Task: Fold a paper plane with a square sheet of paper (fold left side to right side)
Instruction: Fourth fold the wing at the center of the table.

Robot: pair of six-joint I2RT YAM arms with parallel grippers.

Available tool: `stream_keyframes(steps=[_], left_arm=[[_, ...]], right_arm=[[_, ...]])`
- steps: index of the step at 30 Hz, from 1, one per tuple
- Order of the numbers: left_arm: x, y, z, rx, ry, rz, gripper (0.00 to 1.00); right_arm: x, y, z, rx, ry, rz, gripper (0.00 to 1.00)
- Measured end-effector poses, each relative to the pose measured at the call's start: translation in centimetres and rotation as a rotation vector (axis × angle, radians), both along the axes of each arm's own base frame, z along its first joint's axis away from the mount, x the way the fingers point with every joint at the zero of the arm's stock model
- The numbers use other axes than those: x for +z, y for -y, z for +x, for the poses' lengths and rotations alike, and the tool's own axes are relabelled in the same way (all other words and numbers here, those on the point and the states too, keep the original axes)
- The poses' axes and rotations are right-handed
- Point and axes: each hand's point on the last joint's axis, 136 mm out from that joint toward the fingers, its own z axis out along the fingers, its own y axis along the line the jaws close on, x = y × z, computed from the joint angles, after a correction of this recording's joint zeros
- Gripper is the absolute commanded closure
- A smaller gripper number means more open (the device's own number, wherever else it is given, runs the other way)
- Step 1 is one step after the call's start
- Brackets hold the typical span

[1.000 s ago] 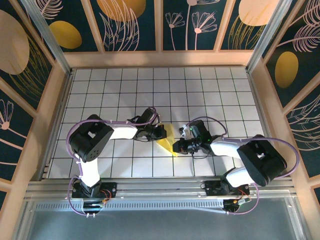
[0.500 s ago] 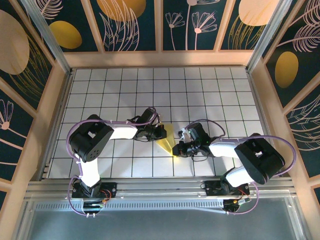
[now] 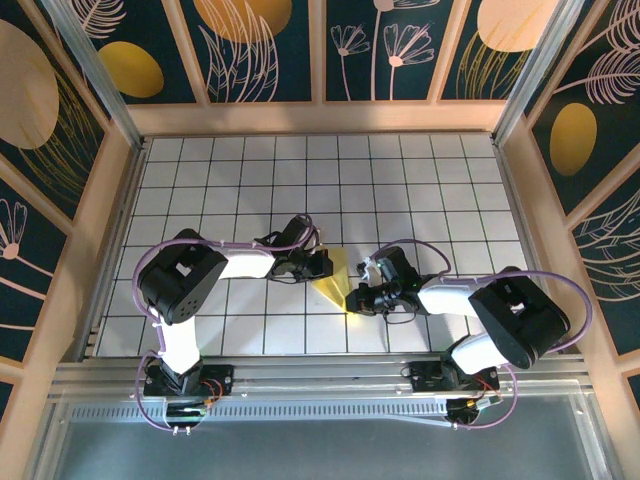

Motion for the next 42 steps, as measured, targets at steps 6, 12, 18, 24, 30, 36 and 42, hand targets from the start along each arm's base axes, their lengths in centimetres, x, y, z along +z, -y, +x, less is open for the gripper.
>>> stream_keyframes(steps=[6,12,18,24,30,36,42], left_arm=[[0.0,0.0,0.0,0.0,0.0,0.0,1.0],[0.0,0.0,0.0,0.0,0.0,0.0,1.0],[0.0,0.0,0.0,0.0,0.0,0.0,1.0],[0.0,0.0,0.0,0.001,0.001,0.001,1.0],[0.0,0.0,0.0,0.001,0.001,0.002,1.0],[0.0,0.0,0.0,0.001,0.001,0.002,1.0],[0.0,0.0,0.0,0.001,0.001,0.002,1.0]], right_arm=[[0.0,0.0,-0.1,0.003,0.0,0.0,1.0],[0.0,-0.1,-0.2,0.006,0.0,-0.001,1.0],[-0.2,0.0,-0.4,0.009,-0.005,-0.005,1.0],[-0.6,0.1,-0.7,0.011,-0.011,-0.016,1.0],[-0.7,0.1,-0.8,0.013,-0.011,-0.018,1.0],[-0.7,0.1,-0.9,0.01,0.004,-0.01,1.0],[-0.3,0.7,-2.1,0.018,-0.017,-0.022,1.0]])
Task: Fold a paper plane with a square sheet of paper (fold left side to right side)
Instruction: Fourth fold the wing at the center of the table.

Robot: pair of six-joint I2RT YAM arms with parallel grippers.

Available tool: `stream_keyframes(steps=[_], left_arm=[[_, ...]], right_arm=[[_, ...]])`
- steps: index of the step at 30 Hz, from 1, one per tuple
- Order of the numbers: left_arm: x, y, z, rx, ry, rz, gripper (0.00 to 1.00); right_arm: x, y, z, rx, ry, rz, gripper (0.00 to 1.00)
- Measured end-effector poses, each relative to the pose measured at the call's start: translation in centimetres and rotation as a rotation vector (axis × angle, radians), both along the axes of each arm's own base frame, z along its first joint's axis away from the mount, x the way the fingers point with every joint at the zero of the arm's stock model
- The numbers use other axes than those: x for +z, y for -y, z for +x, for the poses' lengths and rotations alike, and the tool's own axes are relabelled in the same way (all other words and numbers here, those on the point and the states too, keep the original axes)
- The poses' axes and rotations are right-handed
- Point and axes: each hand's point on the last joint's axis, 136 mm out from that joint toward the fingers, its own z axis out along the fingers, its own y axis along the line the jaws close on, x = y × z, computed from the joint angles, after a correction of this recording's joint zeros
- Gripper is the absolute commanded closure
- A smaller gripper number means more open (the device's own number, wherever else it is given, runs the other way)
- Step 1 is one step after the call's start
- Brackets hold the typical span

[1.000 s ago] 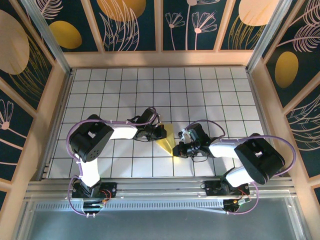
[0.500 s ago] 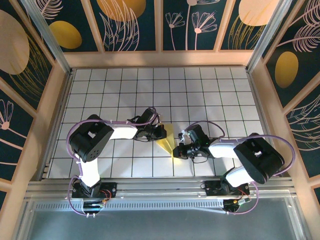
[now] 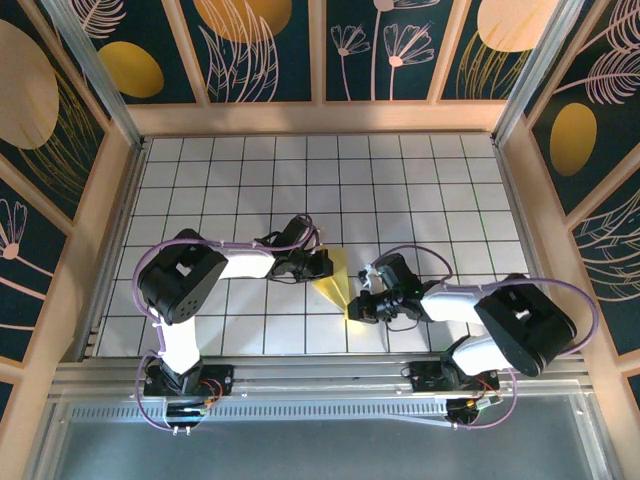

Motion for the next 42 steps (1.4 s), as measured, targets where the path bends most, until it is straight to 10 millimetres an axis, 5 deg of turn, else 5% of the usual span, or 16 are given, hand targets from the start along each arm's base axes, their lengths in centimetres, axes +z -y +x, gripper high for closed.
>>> stream_keyframes(steps=[11,25,42], left_arm=[[0.0,0.0,0.0,0.0,0.0,0.0,1.0],[0.0,0.0,0.0,0.0,0.0,-0.001,1.0],[0.0,0.0,0.0,0.001,0.0,-0.001,1.0]], right_arm=[[4.9,-0.1,1.9,-0.043,0.108,0.09,1.0],[2.1,-1.5,6.1,-0.112,0.103,0.002,1.0],[-0.1,-1.0,6.1,-0.124,0.072,-0.055,1.0]])
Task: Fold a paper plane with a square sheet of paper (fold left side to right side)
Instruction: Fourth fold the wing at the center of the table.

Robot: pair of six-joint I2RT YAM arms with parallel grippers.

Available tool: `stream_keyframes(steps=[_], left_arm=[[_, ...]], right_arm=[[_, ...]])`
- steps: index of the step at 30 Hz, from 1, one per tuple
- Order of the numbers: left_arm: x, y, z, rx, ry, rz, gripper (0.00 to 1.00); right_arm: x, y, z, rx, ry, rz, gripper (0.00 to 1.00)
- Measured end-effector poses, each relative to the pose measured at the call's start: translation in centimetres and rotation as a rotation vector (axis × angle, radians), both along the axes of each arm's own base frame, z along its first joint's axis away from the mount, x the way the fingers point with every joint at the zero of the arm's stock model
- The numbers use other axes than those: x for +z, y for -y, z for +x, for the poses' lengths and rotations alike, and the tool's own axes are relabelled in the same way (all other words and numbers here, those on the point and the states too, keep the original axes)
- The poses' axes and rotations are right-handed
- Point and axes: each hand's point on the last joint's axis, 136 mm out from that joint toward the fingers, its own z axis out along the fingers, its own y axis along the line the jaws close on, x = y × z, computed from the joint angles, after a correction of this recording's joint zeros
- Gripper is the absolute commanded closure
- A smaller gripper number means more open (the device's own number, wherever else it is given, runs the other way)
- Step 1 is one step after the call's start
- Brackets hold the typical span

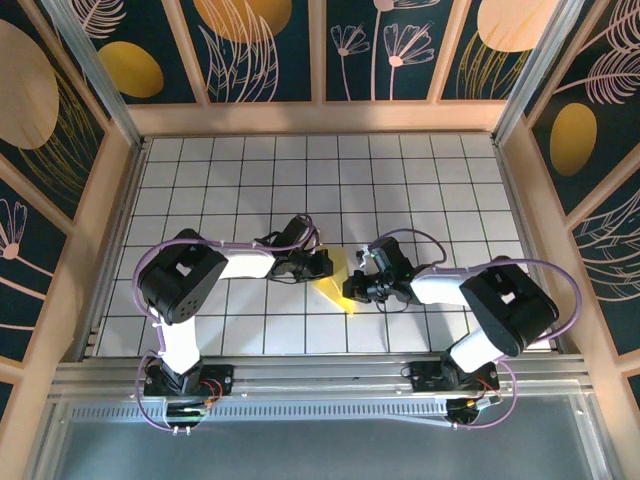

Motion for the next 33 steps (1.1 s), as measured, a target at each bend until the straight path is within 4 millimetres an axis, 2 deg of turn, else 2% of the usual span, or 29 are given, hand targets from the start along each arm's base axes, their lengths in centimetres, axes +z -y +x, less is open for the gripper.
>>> stream_keyframes(steps=[14,21,27,33], left_arm=[[0.4,0.1,0.1,0.004,0.001,0.02,0.9],[2.6,0.2,-0.3,-0.001,0.025,-0.043,0.96],[2.2,0.6,-2.3,-0.025,-0.029,-0.099,0.98],[2.3,1.7,-2.4,-0.041,-0.042,-0.151,0.99]], right_arm=[[-0.5,0.3,-0.2,-0.001,0.0,-0.01,1.0],[-0.5,0.2,-0.2,0.001,-0.008,-0.018,1.0],[-0.6,0.1,-0.1,0.001,-0.014,-0.036,1.0],[-0.7,-0.1,0.0,0.002,-0.013,-0.055,1.0]])
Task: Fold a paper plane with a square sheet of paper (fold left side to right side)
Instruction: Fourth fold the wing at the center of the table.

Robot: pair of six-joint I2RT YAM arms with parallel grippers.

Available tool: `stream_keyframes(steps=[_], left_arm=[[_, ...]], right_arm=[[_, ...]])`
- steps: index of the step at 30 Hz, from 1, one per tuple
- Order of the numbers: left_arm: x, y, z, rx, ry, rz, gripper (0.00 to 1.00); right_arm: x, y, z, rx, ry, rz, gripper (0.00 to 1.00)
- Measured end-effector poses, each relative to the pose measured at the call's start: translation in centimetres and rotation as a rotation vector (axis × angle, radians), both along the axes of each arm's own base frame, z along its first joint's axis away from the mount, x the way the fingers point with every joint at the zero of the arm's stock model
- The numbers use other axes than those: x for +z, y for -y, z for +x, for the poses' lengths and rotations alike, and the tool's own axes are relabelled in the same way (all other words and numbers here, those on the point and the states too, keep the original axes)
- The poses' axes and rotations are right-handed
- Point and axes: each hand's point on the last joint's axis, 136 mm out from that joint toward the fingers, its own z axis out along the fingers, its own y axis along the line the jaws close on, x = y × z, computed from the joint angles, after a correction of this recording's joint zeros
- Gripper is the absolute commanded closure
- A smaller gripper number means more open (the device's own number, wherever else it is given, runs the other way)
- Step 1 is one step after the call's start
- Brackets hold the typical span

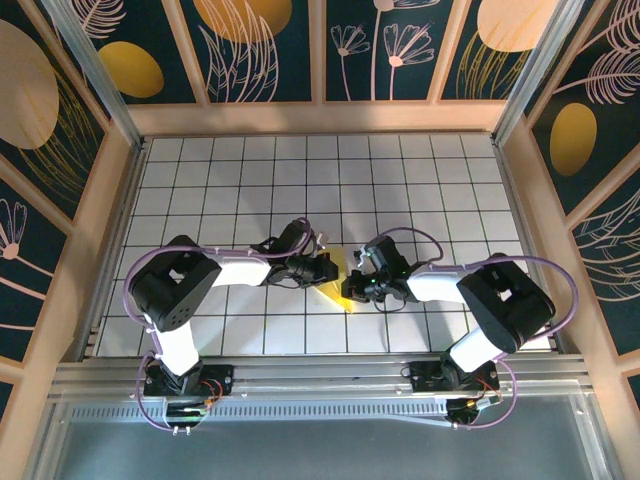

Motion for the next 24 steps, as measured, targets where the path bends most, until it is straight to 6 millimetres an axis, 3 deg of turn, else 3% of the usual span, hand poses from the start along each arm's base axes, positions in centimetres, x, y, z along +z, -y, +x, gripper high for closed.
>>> stream_keyframes(steps=[12,24], left_arm=[[-2.0,-0.2,0.6,0.024,-0.015,0.05,1.0],[-2.3,-0.3,0.9,0.031,-0.013,0.065,1.0]], right_arm=[[-0.1,0.0,0.0,0.0,0.0,-0.017,1.0],[-0.3,0.1,0.0,0.017,0.007,-0.035,1.0]])
